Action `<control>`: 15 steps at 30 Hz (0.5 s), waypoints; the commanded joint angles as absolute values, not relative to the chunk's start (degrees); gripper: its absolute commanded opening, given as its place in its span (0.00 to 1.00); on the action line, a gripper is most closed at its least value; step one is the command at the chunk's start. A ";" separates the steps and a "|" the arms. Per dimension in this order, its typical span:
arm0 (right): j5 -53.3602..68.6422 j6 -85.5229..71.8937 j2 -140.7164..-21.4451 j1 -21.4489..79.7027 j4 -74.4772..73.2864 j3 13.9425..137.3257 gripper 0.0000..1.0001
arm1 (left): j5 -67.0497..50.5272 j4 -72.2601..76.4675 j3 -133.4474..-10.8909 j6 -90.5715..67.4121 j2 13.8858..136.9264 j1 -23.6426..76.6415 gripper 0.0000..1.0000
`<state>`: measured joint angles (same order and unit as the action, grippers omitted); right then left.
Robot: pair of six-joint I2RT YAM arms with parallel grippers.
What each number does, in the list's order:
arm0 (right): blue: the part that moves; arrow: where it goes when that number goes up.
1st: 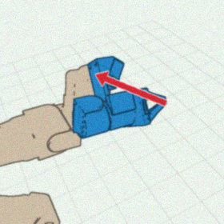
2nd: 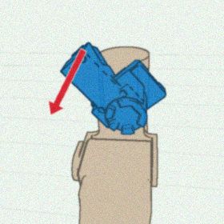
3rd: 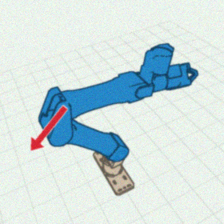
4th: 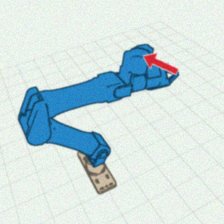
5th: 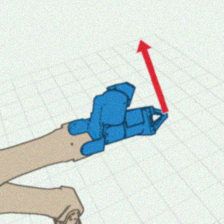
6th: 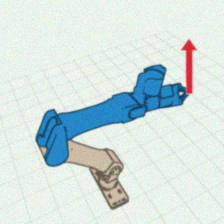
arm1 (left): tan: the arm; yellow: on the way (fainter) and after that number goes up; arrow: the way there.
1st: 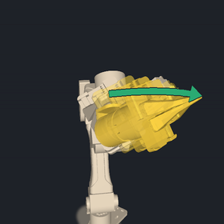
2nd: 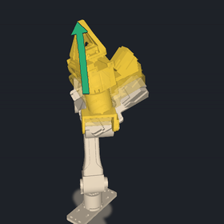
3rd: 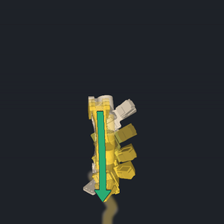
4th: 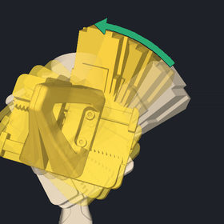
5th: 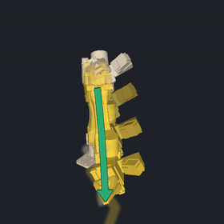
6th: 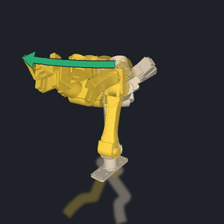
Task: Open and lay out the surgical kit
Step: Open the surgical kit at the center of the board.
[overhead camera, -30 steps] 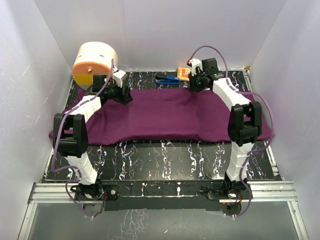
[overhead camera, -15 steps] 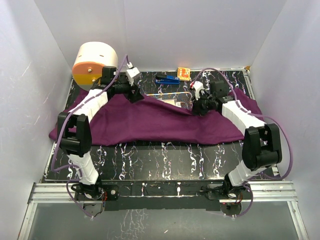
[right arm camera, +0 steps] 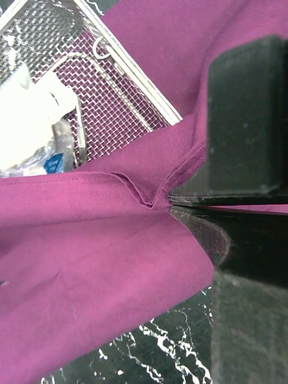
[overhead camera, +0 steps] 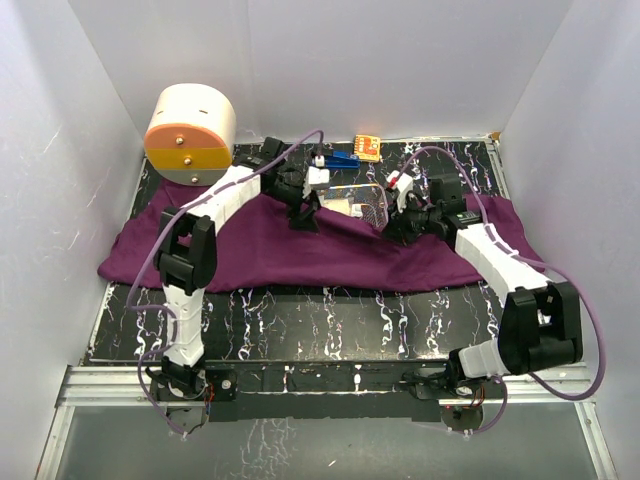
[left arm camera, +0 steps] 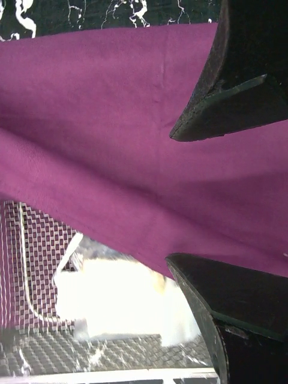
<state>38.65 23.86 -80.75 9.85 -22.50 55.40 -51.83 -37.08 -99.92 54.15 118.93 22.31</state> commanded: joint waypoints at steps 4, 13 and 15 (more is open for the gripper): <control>45.46 21.46 -75.09 9.76 -23.09 56.88 0.00 | -51.60 -49.45 -106.91 64.70 121.76 25.18 0.69; 45.46 22.43 -72.60 9.74 -26.77 56.92 0.00 | -48.49 -53.47 -108.53 66.33 122.45 25.22 0.53; 45.36 22.47 -72.10 9.73 -26.81 56.51 0.00 | -47.85 -49.31 -104.63 65.29 120.11 25.22 0.64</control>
<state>43.46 22.39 -75.00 9.74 -26.22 55.40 -48.14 -50.98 -108.62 63.92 124.55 25.26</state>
